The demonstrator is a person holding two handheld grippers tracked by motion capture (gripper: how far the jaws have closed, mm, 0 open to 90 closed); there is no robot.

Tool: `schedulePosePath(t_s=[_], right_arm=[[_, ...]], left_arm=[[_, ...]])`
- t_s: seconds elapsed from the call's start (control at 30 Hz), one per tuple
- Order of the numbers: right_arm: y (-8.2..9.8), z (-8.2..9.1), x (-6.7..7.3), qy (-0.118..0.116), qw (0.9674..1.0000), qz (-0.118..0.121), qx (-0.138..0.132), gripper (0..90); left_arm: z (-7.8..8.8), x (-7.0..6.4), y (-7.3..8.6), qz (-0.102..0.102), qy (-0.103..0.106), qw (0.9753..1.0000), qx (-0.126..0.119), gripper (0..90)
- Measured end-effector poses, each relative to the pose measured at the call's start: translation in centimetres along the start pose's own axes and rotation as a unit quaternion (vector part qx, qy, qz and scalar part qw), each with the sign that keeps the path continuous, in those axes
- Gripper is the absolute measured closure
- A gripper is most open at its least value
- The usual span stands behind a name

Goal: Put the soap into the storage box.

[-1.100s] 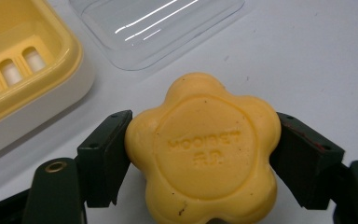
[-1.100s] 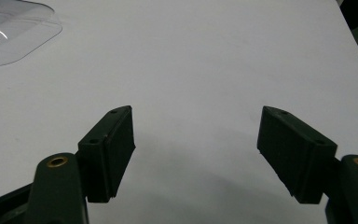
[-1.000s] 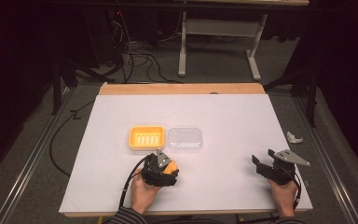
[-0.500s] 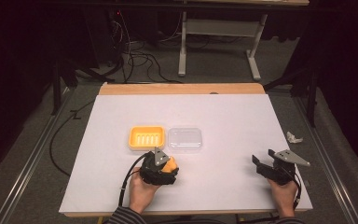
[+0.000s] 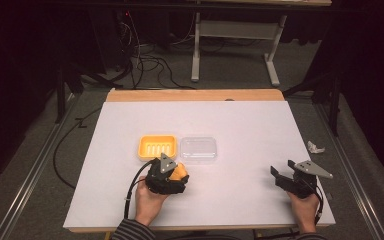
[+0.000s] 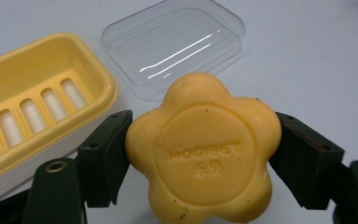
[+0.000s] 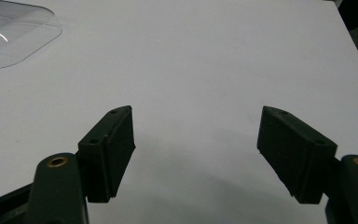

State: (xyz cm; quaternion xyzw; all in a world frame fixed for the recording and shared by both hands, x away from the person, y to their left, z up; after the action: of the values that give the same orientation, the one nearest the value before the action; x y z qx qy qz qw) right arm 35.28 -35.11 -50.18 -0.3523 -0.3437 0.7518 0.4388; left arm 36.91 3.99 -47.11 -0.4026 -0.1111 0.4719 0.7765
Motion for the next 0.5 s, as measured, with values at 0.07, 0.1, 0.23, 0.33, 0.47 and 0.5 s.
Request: schedulePosePath(t_s=[0.07,0.1,0.23,0.33,0.47,0.5], right_arm=[[0.0,0.0,0.0,0.0,1.0,0.0,0.0,27.7],[0.0,0.0,0.0,0.001,1.0,0.0,0.001,27.8],[0.0,0.0,0.0,0.001,1.0,0.001,0.003,27.7],[0.0,0.0,0.0,0.001,1.0,0.0,0.002,27.8],[0.0,0.0,0.0,0.001,1.0,0.0,0.001,27.8],[0.0,0.0,0.0,0.001,1.0,0.001,0.001,27.7]], left_arm=[[0.1,0.2,-0.1,0.004,0.003,1.0,-0.001,26.2],[0.2,0.2,-0.2,0.005,0.001,1.0,-0.003,26.2],[0.6,0.6,-0.7,0.006,0.0,0.9999,-0.011,26.2],[0.9,0.9,-1.1,0.005,-0.004,0.9999,-0.013,26.2],[1.3,1.4,-1.6,0.007,-0.007,0.9998,-0.015,26.2],[1.4,1.5,-1.7,0.009,-0.008,0.9998,-0.017,26.2]])
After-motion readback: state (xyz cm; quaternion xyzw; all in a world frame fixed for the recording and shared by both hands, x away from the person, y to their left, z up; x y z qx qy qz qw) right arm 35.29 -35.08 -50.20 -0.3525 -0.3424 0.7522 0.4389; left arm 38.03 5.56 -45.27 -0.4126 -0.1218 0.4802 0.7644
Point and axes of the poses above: each handheld gripper's, and its own axes: z roughly backward along the jaws, y roughly out of its underside, x roughly to its left, the point moved 5 cm from there along -z, roughly forward along the jaws, and after that the axes turned 15 degrees about z, right-handed, at the moved point
